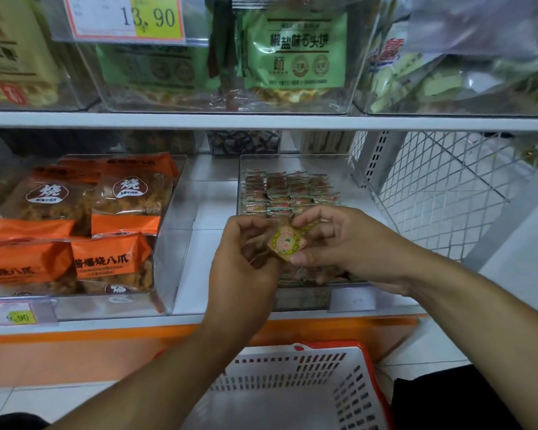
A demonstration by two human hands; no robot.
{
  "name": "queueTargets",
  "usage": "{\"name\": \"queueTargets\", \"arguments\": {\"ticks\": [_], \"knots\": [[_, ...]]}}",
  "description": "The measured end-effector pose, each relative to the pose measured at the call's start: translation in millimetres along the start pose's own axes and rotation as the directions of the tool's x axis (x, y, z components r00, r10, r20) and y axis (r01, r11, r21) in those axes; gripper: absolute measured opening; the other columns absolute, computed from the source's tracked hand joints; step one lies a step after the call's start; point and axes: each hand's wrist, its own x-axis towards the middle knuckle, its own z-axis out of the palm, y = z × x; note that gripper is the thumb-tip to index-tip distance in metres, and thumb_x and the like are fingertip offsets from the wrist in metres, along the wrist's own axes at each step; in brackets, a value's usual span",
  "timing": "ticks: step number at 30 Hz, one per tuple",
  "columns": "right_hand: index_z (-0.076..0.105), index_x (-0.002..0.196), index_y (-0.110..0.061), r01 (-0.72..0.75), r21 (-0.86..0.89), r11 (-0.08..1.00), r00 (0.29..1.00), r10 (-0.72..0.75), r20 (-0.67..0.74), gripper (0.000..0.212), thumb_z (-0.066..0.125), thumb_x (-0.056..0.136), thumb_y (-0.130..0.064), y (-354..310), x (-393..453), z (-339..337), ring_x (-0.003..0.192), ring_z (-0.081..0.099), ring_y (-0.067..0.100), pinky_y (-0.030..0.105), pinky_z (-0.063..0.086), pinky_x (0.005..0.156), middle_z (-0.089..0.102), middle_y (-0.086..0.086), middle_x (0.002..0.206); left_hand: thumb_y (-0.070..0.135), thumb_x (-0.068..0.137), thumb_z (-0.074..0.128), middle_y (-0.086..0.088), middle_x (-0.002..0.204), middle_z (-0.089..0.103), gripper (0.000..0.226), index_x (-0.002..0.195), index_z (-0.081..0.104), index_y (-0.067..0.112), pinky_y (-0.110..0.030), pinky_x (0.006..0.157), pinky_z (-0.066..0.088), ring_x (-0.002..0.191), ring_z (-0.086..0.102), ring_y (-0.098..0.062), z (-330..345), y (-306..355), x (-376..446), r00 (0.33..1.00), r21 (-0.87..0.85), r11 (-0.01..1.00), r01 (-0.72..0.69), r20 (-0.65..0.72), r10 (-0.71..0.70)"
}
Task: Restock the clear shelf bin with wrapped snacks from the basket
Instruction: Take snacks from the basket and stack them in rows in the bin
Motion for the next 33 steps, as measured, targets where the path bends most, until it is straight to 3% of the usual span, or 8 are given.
{"name": "queueTargets", "arguments": {"ticks": [3,8,11,13,16,25,30,33], "knots": [[0.07,0.107,-0.011,0.03,-0.044,0.999,0.992,-0.035,-0.119,0.036,0.077,0.078,0.009,4,2,-3,0.076,0.068,0.016,0.028,0.06,0.068,0.071,0.004,0.085,-0.013,0.085,0.067,0.003,0.098,0.075,0.039,0.105,0.06,0.02,-0.024,0.08,0.058,0.093,0.072,-0.012,2,-4,2,0.998,-0.02,0.998,0.053,0.019,-0.053],[0.069,0.104,-0.016,0.109,0.018,0.994,0.964,-0.101,-0.244,0.03,0.076,0.083,0.005,7,14,-7,0.081,0.066,0.012,0.028,0.056,0.073,0.067,0.001,0.087,0.0,0.089,0.067,0.012,0.097,0.075,0.037,0.109,0.059,0.03,-0.009,0.073,0.051,0.096,0.07,-0.001,9,-12,1,0.983,0.139,0.985,0.101,0.141,-0.121],[0.067,0.1,-0.029,0.126,-0.357,0.926,0.873,-0.274,-0.402,0.032,0.082,0.081,-0.008,10,30,-27,0.072,0.057,0.004,0.018,0.05,0.068,0.06,-0.005,0.086,0.019,0.096,0.065,0.032,0.127,0.061,0.048,0.132,0.049,0.047,-0.004,0.095,0.04,0.12,0.055,0.011,13,-16,1,0.954,0.425,0.905,-0.027,0.28,-0.103],[0.064,0.096,-0.036,0.078,-0.514,0.854,0.894,-0.288,-0.344,0.036,0.081,0.08,-0.008,16,41,-35,0.073,0.054,0.004,0.012,0.045,0.063,0.059,-0.009,0.087,0.048,0.101,0.053,0.014,0.16,0.036,0.06,0.155,0.032,0.033,-0.02,0.117,0.022,0.149,0.028,-0.008,16,-20,3,0.908,0.697,0.681,-0.225,0.404,-0.114],[0.064,0.099,-0.036,0.082,-0.61,0.788,0.953,-0.241,-0.184,0.039,0.079,0.082,-0.005,32,59,-29,0.083,0.055,0.0,0.008,0.041,0.064,0.058,-0.013,0.095,0.075,0.096,0.026,-0.004,0.171,-0.005,0.091,0.163,0.002,0.017,-0.037,0.127,0.004,0.157,-0.008,-0.021,21,-27,7,0.866,0.855,0.454,-0.252,0.408,-0.289],[0.065,0.108,-0.026,0.146,-0.867,0.477,0.852,-0.506,-0.135,0.027,0.078,0.085,-0.031,61,88,-10,0.096,0.049,0.013,0.032,0.043,0.076,0.053,-0.007,0.099,0.091,0.082,0.019,-0.02,0.168,-0.01,0.117,0.158,-0.017,0.009,-0.047,0.127,-0.001,0.156,-0.01,-0.035,33,-35,18,0.843,0.936,0.309,-0.166,0.298,-0.449],[0.053,0.106,-0.025,0.086,-0.867,0.49,0.845,-0.497,-0.198,0.028,0.074,0.089,-0.035,67,90,-7,0.073,0.049,0.013,0.031,0.036,0.063,0.04,-0.018,0.077,0.096,0.075,0.013,-0.019,0.168,-0.013,0.123,0.16,-0.015,0.011,-0.048,0.127,-0.003,0.156,-0.013,-0.035,36,-36,22,0.833,0.947,0.278,-0.159,0.28,-0.477],[0.052,0.107,-0.025,0.107,-0.844,0.525,0.846,-0.494,-0.2,0.028,0.074,0.09,-0.031,71,90,-6,0.072,0.048,0.01,0.028,0.036,0.063,0.044,-0.014,0.082,0.096,0.073,0.011,-0.02,0.168,-0.013,0.124,0.161,-0.007,0.011,-0.049,0.127,-0.003,0.155,-0.014,-0.036,37,-36,23,0.822,0.951,0.264,-0.163,0.279,-0.497]]}}
